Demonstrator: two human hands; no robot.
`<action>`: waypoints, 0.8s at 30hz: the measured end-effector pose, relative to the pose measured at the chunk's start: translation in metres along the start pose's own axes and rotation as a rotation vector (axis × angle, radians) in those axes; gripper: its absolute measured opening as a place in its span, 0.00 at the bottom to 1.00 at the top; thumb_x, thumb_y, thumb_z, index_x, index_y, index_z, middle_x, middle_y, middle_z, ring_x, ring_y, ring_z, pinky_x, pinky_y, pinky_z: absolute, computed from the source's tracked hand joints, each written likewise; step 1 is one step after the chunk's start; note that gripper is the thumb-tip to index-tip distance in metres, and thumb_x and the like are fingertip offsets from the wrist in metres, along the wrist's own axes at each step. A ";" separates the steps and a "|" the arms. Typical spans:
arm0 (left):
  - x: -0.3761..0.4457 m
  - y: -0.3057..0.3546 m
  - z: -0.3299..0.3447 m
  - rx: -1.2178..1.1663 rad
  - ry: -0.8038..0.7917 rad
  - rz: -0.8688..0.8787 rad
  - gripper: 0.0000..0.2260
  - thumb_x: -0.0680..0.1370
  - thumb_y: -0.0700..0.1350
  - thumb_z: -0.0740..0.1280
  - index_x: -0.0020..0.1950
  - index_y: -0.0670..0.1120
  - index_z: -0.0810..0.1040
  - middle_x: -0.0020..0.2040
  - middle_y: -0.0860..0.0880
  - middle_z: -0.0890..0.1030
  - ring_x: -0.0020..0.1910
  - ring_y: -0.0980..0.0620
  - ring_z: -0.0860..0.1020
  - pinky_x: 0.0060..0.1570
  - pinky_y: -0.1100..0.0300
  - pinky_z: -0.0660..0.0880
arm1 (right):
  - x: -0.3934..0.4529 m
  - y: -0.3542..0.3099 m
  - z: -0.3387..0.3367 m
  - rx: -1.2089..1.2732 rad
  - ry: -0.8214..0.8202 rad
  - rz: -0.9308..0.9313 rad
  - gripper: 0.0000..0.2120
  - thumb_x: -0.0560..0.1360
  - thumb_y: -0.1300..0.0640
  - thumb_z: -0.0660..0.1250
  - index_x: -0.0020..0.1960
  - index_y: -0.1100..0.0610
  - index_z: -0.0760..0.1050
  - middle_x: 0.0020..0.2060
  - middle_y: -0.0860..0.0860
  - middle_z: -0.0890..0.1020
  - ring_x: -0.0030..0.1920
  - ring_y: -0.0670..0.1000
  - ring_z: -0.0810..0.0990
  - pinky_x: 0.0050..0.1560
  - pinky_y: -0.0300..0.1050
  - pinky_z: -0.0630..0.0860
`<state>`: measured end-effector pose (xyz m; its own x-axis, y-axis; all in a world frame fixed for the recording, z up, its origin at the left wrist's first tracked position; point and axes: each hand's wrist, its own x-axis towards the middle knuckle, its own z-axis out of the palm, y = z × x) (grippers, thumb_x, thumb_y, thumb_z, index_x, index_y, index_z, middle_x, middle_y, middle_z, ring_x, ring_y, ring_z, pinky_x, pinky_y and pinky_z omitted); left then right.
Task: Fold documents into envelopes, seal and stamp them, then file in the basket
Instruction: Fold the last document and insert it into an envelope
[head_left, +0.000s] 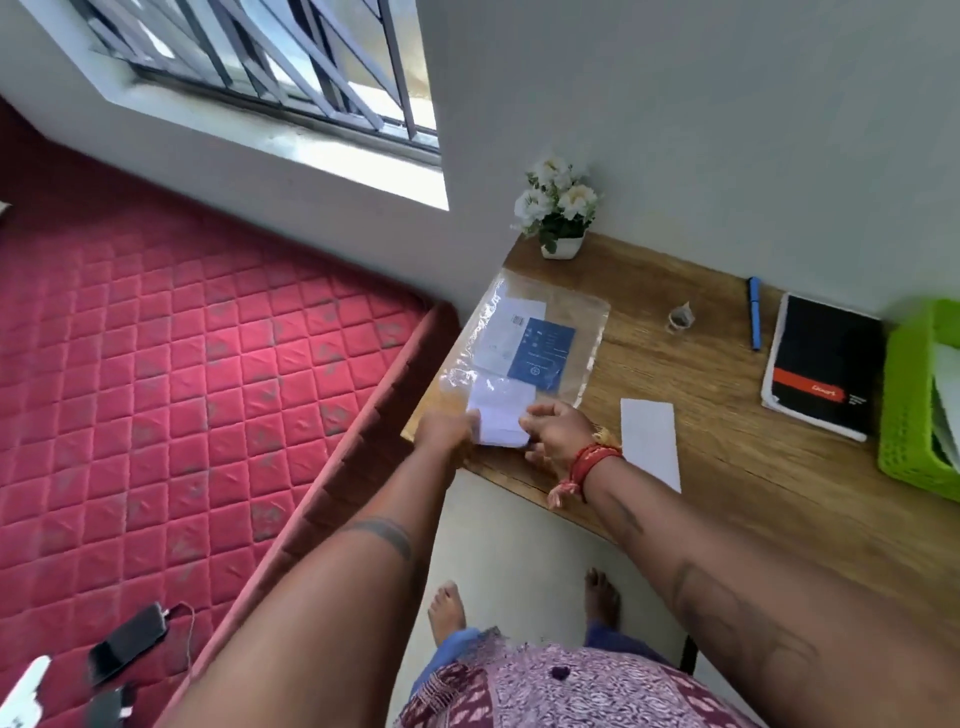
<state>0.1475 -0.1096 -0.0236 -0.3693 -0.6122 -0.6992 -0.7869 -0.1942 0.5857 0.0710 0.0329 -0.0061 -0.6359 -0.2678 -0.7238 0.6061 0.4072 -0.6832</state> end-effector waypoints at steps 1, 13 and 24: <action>0.001 0.002 -0.006 0.030 -0.070 -0.002 0.11 0.79 0.46 0.71 0.39 0.43 0.79 0.38 0.42 0.79 0.33 0.46 0.76 0.36 0.55 0.74 | -0.003 0.001 0.005 -0.028 0.046 -0.024 0.07 0.77 0.62 0.71 0.52 0.54 0.77 0.57 0.58 0.82 0.49 0.57 0.83 0.38 0.48 0.81; -0.044 0.083 -0.076 -0.113 -0.255 0.612 0.18 0.83 0.58 0.65 0.44 0.46 0.80 0.37 0.50 0.82 0.30 0.54 0.77 0.29 0.60 0.72 | -0.101 -0.071 0.035 -0.670 0.410 -0.652 0.12 0.80 0.46 0.66 0.58 0.48 0.84 0.50 0.56 0.79 0.50 0.56 0.79 0.49 0.48 0.77; -0.093 0.124 -0.069 0.350 -0.055 1.363 0.54 0.71 0.76 0.67 0.85 0.53 0.45 0.85 0.54 0.52 0.83 0.52 0.54 0.79 0.48 0.58 | -0.162 -0.174 -0.014 -0.116 0.203 -0.589 0.11 0.80 0.49 0.68 0.47 0.54 0.86 0.35 0.48 0.86 0.32 0.44 0.82 0.32 0.33 0.76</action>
<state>0.1185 -0.1298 0.1421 -0.9430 -0.1303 0.3063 0.1216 0.7217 0.6814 0.0622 0.0174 0.2309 -0.9319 -0.3097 -0.1888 0.0783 0.3365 -0.9384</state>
